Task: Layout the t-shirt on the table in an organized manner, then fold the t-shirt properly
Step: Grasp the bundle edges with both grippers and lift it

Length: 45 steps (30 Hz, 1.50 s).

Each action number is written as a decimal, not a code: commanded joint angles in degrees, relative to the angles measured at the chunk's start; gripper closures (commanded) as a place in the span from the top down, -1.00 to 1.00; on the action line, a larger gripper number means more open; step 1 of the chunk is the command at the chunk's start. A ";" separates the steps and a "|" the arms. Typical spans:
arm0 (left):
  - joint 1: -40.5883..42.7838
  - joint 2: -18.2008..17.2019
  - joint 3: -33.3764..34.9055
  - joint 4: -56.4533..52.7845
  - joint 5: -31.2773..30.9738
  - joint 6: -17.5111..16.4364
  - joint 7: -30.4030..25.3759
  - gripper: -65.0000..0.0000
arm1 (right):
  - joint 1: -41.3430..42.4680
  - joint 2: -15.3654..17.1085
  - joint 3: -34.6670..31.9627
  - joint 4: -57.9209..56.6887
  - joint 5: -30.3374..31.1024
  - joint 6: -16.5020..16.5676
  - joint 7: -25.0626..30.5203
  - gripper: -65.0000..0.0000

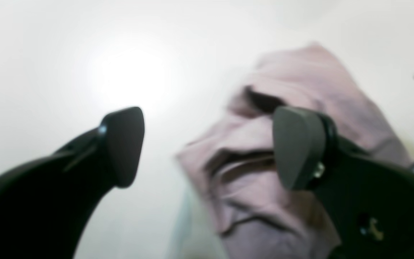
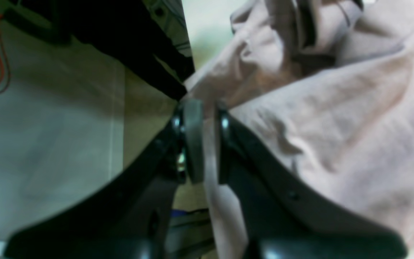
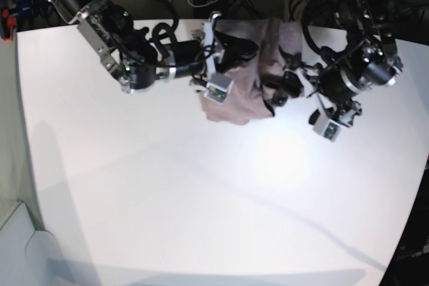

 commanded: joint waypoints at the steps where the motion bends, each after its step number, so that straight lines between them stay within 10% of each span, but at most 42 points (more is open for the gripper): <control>1: -1.05 -0.54 0.44 -0.23 -0.79 0.12 -0.81 0.66 | 0.70 -0.05 0.26 0.96 1.28 0.41 1.16 -0.86; 13: -1.40 -0.18 2.46 -7.79 -0.88 0.12 -6.35 0.56 | 0.70 0.22 0.26 0.96 1.28 0.41 1.16 -0.86; 22: -1.49 -0.54 4.22 -9.72 -0.88 0.12 -6.44 -1.00 | 0.79 0.22 0.26 0.96 1.28 0.41 1.16 -0.86; 33: -0.96 -1.68 -13.19 -7.52 -0.88 0.12 -5.73 -0.99 | 0.79 0.30 0.26 0.96 1.28 0.41 1.16 -0.86; 45: 1.68 -3.35 -13.80 -10.60 -0.88 0.12 -5.73 -0.99 | 0.96 0.04 0.26 0.87 1.28 0.41 1.16 -0.86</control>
